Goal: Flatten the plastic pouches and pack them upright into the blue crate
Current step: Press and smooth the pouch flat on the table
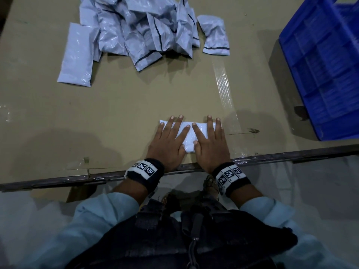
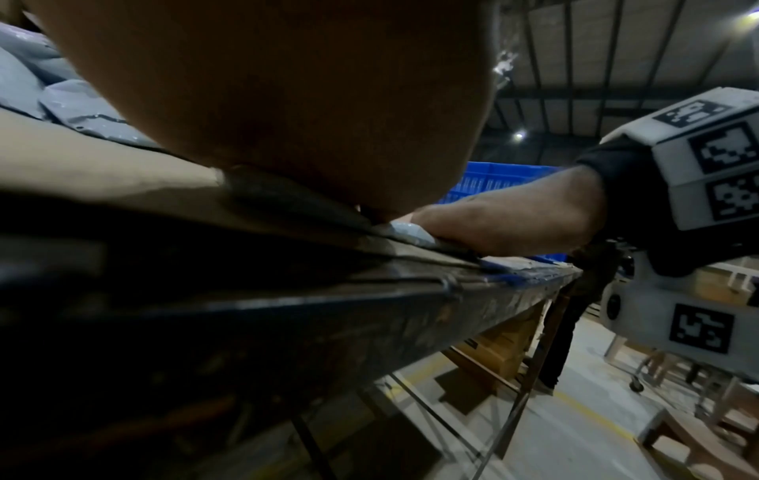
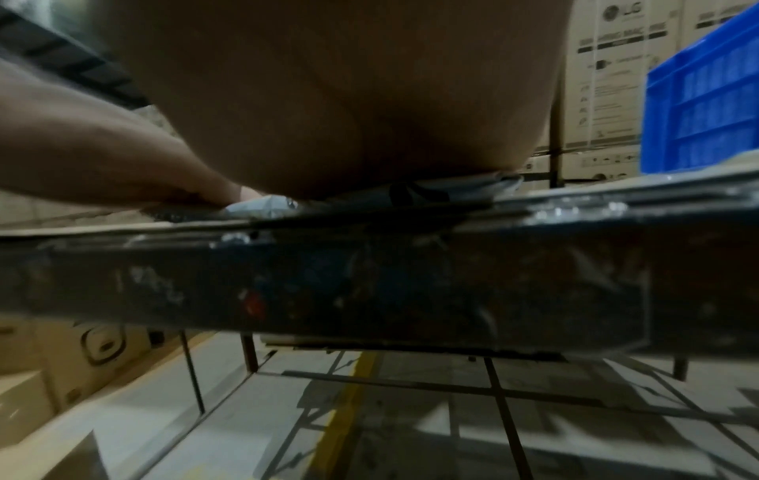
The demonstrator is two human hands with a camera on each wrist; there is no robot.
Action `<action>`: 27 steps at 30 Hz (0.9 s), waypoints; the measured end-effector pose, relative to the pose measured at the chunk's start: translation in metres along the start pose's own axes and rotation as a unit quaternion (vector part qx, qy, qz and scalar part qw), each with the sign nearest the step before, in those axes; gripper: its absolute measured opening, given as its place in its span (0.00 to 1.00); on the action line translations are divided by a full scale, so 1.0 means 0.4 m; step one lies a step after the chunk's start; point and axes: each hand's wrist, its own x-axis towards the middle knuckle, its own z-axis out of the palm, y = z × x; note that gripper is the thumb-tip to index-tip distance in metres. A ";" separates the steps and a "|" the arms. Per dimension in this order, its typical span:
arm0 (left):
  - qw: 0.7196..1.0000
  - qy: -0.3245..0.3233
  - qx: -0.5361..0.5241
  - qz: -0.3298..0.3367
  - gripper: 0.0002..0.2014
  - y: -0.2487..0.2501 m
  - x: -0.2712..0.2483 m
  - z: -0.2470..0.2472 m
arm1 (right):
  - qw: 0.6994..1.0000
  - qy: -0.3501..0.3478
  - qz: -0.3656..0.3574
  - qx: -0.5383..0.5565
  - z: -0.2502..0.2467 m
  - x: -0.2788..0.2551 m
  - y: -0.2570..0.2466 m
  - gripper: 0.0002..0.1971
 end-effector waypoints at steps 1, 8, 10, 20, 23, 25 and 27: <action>1.000 0.001 -0.001 -0.002 0.33 0.001 0.000 0.000 | 1.000 -0.001 0.002 0.007 0.000 0.000 0.000 0.33; 1.000 -0.016 0.010 -0.018 0.34 -0.002 0.005 0.016 | 0.998 -0.021 0.001 0.061 0.010 0.011 0.028 0.37; 1.000 -0.025 0.008 -0.016 0.35 -0.007 0.008 0.017 | 0.995 -0.036 -0.025 0.084 0.013 0.019 0.048 0.38; 0.999 -0.039 0.009 -0.014 0.38 -0.006 0.024 0.011 | 1.000 -0.008 -0.028 0.002 0.000 0.007 0.027 0.36; 0.999 -0.028 -0.005 -0.019 0.38 -0.006 0.020 0.017 | 1.000 -0.004 -0.014 0.021 0.003 0.006 0.022 0.35; 0.999 -0.026 -0.018 -0.023 0.38 -0.007 0.018 0.023 | 0.999 -0.005 -0.004 0.037 0.005 0.009 0.024 0.34; 0.999 -0.021 -0.041 -0.024 0.38 -0.012 0.017 0.025 | 0.999 -0.007 -0.002 0.047 0.006 0.011 0.027 0.33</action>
